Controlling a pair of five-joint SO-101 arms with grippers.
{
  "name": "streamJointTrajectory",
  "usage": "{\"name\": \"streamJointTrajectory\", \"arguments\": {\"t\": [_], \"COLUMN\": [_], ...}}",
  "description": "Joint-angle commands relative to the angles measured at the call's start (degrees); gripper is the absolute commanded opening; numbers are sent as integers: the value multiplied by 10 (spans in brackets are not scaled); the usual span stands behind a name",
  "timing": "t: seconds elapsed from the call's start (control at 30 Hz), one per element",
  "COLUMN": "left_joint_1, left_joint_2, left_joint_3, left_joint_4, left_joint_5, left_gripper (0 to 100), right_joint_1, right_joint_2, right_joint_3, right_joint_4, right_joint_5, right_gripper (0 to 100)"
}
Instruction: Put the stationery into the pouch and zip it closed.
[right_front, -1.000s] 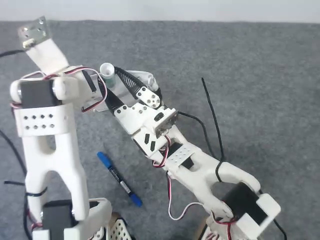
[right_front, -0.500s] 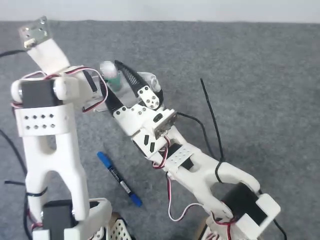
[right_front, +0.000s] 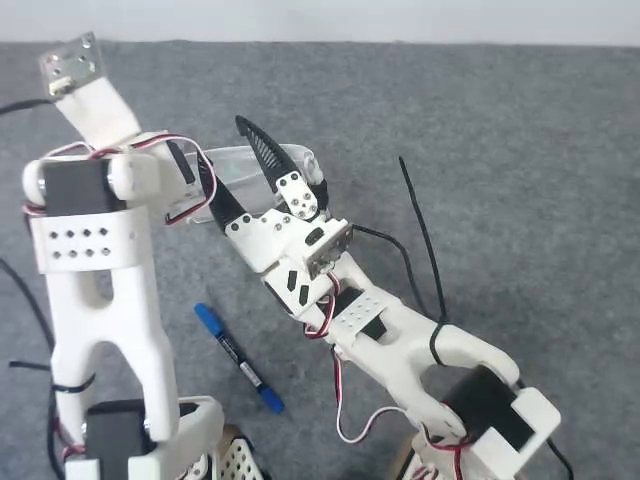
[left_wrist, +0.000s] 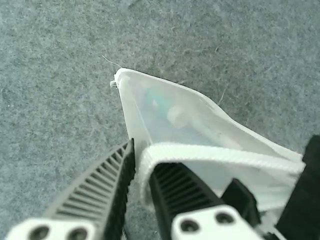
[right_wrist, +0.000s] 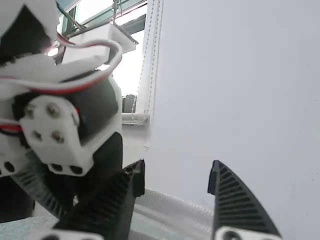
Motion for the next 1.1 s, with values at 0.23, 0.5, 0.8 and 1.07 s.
{"name": "streamJointTrajectory", "arguments": {"t": [0.23, 0.5, 0.8, 1.07], "left_joint_1": [-19, -42, -110, -159], "left_joint_2": [0, 0, 1, 1], "left_joint_3": [1, 24, 26, 48], "left_joint_4": [16, 3, -4, -35], "left_joint_5": [-6, -7, -5, -4], "left_gripper": [10, 10, 10, 10], "right_joint_1": [6, 7, -20, -65], "right_joint_2": [-233, -332, -405, -480], "right_joint_3": [113, 90, 76, 4], "right_joint_4": [293, 496, 663, 931], "right_joint_5": [-105, -129, -127, -129], "right_gripper": [205, 205, 205, 205]}}
